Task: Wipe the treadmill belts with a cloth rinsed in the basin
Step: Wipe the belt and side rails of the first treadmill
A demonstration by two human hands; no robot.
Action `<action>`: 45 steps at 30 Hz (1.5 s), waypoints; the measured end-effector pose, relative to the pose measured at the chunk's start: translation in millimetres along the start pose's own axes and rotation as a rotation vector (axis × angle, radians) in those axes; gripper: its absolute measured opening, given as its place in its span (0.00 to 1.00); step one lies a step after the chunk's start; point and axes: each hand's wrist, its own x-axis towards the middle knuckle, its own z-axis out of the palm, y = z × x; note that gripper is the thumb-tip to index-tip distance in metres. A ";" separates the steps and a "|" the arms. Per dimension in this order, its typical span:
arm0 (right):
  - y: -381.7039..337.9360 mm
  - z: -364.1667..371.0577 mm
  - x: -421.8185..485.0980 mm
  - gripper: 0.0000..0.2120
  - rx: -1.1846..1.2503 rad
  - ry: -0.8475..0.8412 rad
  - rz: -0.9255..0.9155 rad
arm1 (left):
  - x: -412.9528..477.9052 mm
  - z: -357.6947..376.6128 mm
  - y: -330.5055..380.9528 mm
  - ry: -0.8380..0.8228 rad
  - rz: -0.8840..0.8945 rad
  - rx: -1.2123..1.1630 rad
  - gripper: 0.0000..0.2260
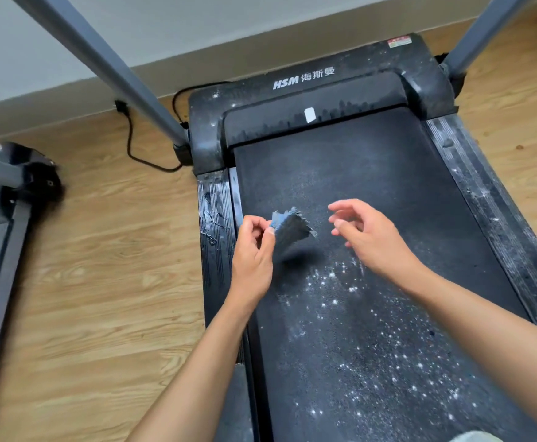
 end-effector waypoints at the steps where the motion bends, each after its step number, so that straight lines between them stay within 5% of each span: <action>1: -4.9 -0.7 2.0 0.11 0.011 0.011 -0.046 | 2.8 -0.4 4.9 -0.024 0.026 -0.015 0.06; 7: -31.1 0.6 1.7 0.16 -0.131 -0.069 -0.334 | 3.9 3.5 28.3 -0.153 0.063 -0.094 0.03; 14: -32.7 -1.0 -10.5 0.08 -0.239 0.003 -0.505 | -2.0 8.6 30.7 -0.021 -0.033 -0.178 0.05; 22: -1.7 26.3 -53.1 0.07 -0.518 -0.133 -0.650 | 2.9 21.5 45.8 0.111 -0.297 -0.655 0.07; 24: 9.5 29.0 -59.0 0.07 -0.500 -0.190 -0.592 | 1.9 22.8 48.9 0.073 -0.321 -0.748 0.06; 27: 11.3 17.7 -57.1 0.14 -0.195 -0.122 -0.191 | 2.5 20.4 52.0 -0.001 -0.351 -0.936 0.07; 29: 9.7 1.9 -46.8 0.24 0.098 -0.068 0.050 | 1.7 17.4 56.6 -0.062 -0.362 -1.020 0.15; 32: 2.9 -19.9 -30.0 0.43 0.456 -0.247 0.245 | -1.4 14.0 60.9 -0.157 -0.396 -1.027 0.25; 36: -11.8 -19.7 -24.7 0.31 0.710 -0.350 0.290 | -2.1 12.4 50.5 -0.191 -0.387 -1.009 0.24; 40: -20.9 -5.7 -24.5 0.23 0.822 -0.331 0.367 | -5.0 10.2 50.9 -0.175 -0.346 -0.903 0.06; 45: -15.7 1.7 -22.7 0.23 0.624 -0.371 0.415 | -2.6 9.8 42.9 -0.143 -0.234 -0.480 0.06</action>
